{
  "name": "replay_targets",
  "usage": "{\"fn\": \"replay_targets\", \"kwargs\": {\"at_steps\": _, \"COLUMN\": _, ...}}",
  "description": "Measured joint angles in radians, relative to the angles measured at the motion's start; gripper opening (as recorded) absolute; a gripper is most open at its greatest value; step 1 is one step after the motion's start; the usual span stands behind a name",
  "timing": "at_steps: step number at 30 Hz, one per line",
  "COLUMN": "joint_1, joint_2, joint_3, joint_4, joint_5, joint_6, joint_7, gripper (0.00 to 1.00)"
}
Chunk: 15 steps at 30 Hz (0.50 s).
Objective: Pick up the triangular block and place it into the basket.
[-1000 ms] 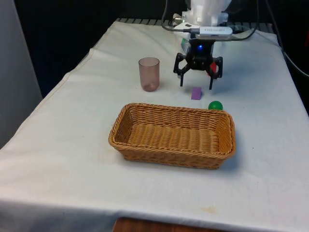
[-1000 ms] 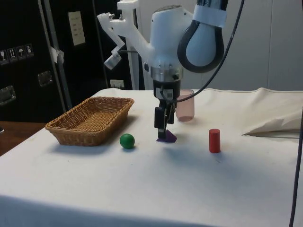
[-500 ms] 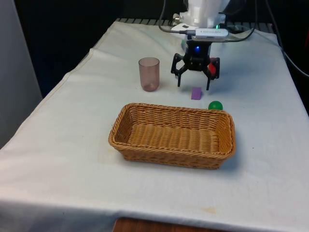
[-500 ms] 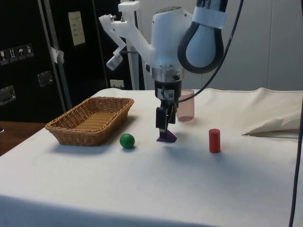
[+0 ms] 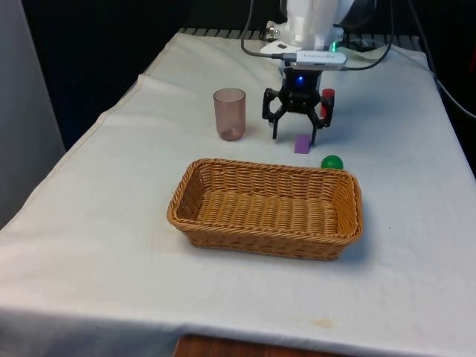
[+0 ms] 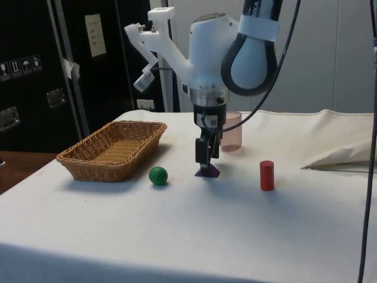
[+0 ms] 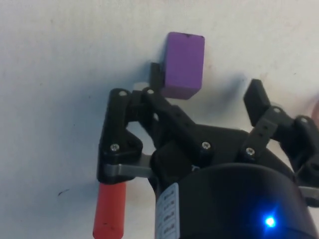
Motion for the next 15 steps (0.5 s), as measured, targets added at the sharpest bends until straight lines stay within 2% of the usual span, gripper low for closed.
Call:
{"fn": "replay_targets", "kwargs": {"at_steps": 1, "joint_1": 0.000, "joint_2": 0.001, "joint_3": -0.001, "joint_4": 0.000, "joint_5": 0.000, "joint_6": 0.001, "joint_7": 0.000, "gripper": 0.82}}
{"fn": "replay_targets", "kwargs": {"at_steps": 2, "joint_1": 0.000, "joint_2": 0.002, "joint_3": -0.001, "joint_4": 0.001, "joint_5": 0.000, "joint_6": 0.002, "joint_7": 0.000, "gripper": 0.72}}
{"fn": "replay_targets", "kwargs": {"at_steps": 7, "joint_1": 0.000, "joint_2": 0.003, "joint_3": -0.002, "joint_4": 0.001, "joint_5": 0.000, "joint_6": 0.002, "joint_7": 0.000, "gripper": 0.44}}
{"fn": "replay_targets", "kwargs": {"at_steps": 8, "joint_1": 0.000, "joint_2": 0.003, "joint_3": -0.002, "joint_4": 0.001, "joint_5": 0.000, "joint_6": 0.002, "joint_7": 0.000, "gripper": 0.44}}
{"fn": "replay_targets", "kwargs": {"at_steps": 9, "joint_1": -0.001, "joint_2": 0.003, "joint_3": -0.002, "joint_4": 0.001, "joint_5": 0.000, "joint_6": 0.002, "joint_7": -0.001, "gripper": 0.35}}
{"fn": "replay_targets", "kwargs": {"at_steps": 15, "joint_1": -0.001, "joint_2": 0.003, "joint_3": -0.003, "joint_4": 0.001, "joint_5": 0.000, "joint_6": 0.002, "joint_7": -0.001, "gripper": 0.34}}
